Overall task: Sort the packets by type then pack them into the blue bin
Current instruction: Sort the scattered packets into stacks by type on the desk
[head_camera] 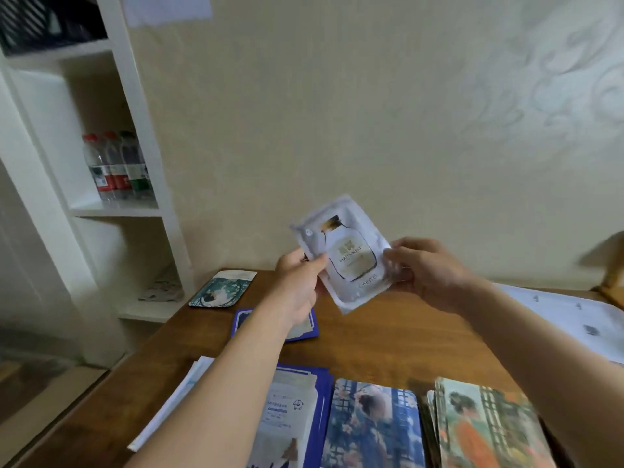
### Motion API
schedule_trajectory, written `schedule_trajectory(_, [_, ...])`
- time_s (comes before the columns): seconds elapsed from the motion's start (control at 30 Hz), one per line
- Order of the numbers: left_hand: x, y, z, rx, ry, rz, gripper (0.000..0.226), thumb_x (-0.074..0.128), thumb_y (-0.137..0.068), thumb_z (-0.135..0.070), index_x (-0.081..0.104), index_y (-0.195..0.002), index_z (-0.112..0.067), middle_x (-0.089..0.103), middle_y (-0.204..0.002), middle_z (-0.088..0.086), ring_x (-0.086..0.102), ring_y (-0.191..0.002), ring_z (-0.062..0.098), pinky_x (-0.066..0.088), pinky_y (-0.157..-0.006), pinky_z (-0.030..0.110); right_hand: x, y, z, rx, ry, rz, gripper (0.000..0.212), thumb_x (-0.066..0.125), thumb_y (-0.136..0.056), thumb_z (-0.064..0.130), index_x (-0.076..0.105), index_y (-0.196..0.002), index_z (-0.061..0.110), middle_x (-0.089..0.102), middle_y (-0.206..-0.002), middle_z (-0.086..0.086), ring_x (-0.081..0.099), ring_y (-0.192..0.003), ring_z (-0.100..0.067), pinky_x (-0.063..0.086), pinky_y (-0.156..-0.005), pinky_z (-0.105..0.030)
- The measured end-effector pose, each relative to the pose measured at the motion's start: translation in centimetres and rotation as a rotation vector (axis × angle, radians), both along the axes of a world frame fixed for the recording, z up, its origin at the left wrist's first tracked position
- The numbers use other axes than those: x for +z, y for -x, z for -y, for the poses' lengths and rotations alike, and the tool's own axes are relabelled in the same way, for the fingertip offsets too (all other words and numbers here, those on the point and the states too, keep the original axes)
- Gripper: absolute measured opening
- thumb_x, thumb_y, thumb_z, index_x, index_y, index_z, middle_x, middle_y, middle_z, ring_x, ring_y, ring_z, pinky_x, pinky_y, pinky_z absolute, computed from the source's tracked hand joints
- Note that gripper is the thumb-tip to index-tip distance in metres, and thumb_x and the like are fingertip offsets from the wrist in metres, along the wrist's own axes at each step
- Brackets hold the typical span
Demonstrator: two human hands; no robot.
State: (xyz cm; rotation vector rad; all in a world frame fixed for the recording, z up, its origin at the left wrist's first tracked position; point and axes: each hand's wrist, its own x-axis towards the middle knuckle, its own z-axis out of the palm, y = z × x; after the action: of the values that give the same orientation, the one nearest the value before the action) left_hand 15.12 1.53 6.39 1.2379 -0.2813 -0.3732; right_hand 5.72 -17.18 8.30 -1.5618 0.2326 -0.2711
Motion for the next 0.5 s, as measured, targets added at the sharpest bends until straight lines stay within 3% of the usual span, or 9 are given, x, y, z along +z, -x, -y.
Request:
schedule_trajectory(0.07, [0.7, 3.1, 1.3, -0.097, -0.095, 0.1, 0.012, 0.058, -0.102, -0.003, 0.068, -0.106, -0.007, 0.075, -0.097, 0.012, 0.073, -0.083, 0.022, 0.059, -0.077, 0.04, 1.4, 3.8, 1.0, -0.002, 0.083, 0.002, 0.013, 0.062, -0.097, 0.007, 0.066, -0.102, -0.005, 0.071, -0.086, -0.018, 0.07, -0.071, -0.028, 0.057, -0.063, -0.037])
schedule_trajectory(0.17, [0.6, 8.1, 4.3, -0.22, -0.157, 0.171, 0.01, 0.061, -0.1, -0.001, 0.07, -0.102, -0.005, 0.077, -0.096, 0.012, 0.074, -0.085, 0.023, 0.059, -0.083, 0.041, 2.7, 9.9, 2.8, -0.082, 0.174, -0.038, 0.013, 0.064, -0.097, 0.007, 0.07, -0.105, -0.002, 0.077, -0.09, -0.015, 0.076, -0.078, -0.028, 0.062, -0.065, -0.037])
schedule_trajectory(0.3, [-0.3, 14.8, 8.0, -0.311, -0.256, 0.21, 0.007, 0.068, -0.096, -0.002, 0.068, -0.089, -0.003, 0.074, -0.085, 0.014, 0.072, -0.069, 0.021, 0.057, -0.058, 0.031, 3.0, 18.9, 5.8, -0.206, 0.286, -0.225, 0.013, 0.066, -0.096, 0.01, 0.07, -0.101, -0.001, 0.073, -0.085, -0.016, 0.072, -0.067, -0.026, 0.064, -0.063, -0.043])
schedule_trajectory(0.4, [-1.5, 19.4, 10.4, -0.351, -0.36, 0.212, 0.011, 0.074, -0.091, -0.001, 0.067, -0.096, 0.006, 0.074, -0.097, 0.023, 0.072, -0.08, 0.032, 0.062, -0.067, 0.04, 1.9, 25.1, 7.9, -0.279, 0.312, -0.395, 0.021, 0.068, -0.096, 0.014, 0.068, -0.106, -0.005, 0.072, -0.092, -0.023, 0.071, -0.067, -0.028, 0.061, -0.057, -0.037])
schedule_trajectory(0.5, [-3.1, 22.9, 12.5, -0.378, -0.449, 0.214, 0.013, 0.076, -0.088, 0.001, 0.065, -0.095, 0.003, 0.07, -0.103, 0.021, 0.07, -0.072, 0.023, 0.059, -0.058, 0.033, 0.1, 29.1, 9.0, -0.358, 0.394, -0.535, 0.031, 0.072, -0.094, 0.02, 0.066, -0.106, -0.008, 0.068, -0.084, -0.019, 0.067, -0.062, -0.026, 0.06, -0.055, -0.032])
